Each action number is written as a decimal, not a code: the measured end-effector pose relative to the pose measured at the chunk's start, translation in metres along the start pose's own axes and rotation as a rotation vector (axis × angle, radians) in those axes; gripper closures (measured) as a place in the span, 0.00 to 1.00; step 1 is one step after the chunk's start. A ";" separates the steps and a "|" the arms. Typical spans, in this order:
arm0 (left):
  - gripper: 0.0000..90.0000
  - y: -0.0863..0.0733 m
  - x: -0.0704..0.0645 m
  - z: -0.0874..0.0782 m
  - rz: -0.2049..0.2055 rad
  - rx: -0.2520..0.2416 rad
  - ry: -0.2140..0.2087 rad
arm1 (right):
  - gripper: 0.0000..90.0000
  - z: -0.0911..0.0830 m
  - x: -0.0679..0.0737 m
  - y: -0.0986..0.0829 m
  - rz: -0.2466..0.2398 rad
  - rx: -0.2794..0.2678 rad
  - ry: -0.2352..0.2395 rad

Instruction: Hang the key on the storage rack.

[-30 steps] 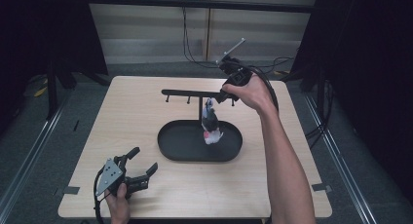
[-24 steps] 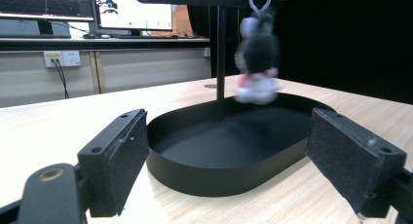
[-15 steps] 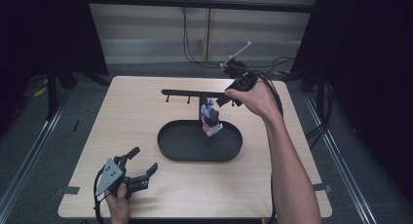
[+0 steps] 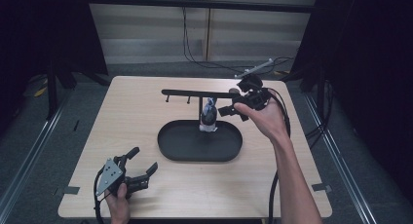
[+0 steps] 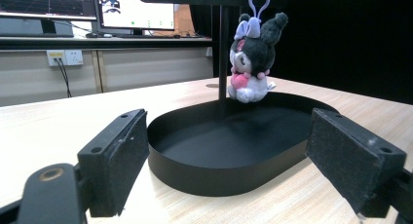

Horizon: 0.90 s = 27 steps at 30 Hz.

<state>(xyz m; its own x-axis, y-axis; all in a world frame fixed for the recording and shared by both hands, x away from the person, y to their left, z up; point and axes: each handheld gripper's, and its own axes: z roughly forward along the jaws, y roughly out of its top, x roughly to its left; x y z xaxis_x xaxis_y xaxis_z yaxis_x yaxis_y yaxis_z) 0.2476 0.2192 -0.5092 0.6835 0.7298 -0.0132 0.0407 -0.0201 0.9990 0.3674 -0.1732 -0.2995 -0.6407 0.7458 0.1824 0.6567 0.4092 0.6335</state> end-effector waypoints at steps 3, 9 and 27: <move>0.17 0.000 0.000 0.000 -0.005 0.001 0.001 | 0.27 -0.003 0.005 -0.013 -0.011 -0.018 0.000; 0.17 0.000 -0.001 0.000 -0.004 0.001 0.003 | 0.22 -0.003 0.007 -0.040 -0.015 -0.108 -0.017; 0.17 0.000 -0.002 0.000 0.010 0.003 0.018 | 0.17 0.017 0.012 -0.138 0.051 -0.410 -0.127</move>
<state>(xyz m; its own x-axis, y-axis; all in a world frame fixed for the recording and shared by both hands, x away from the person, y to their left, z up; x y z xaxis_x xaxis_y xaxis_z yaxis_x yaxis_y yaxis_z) 0.2461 0.2183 -0.5093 0.6707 0.7417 -0.0022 0.0358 -0.0294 0.9989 0.2756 -0.2117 -0.3977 -0.5410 0.8287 0.1434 0.4573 0.1468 0.8771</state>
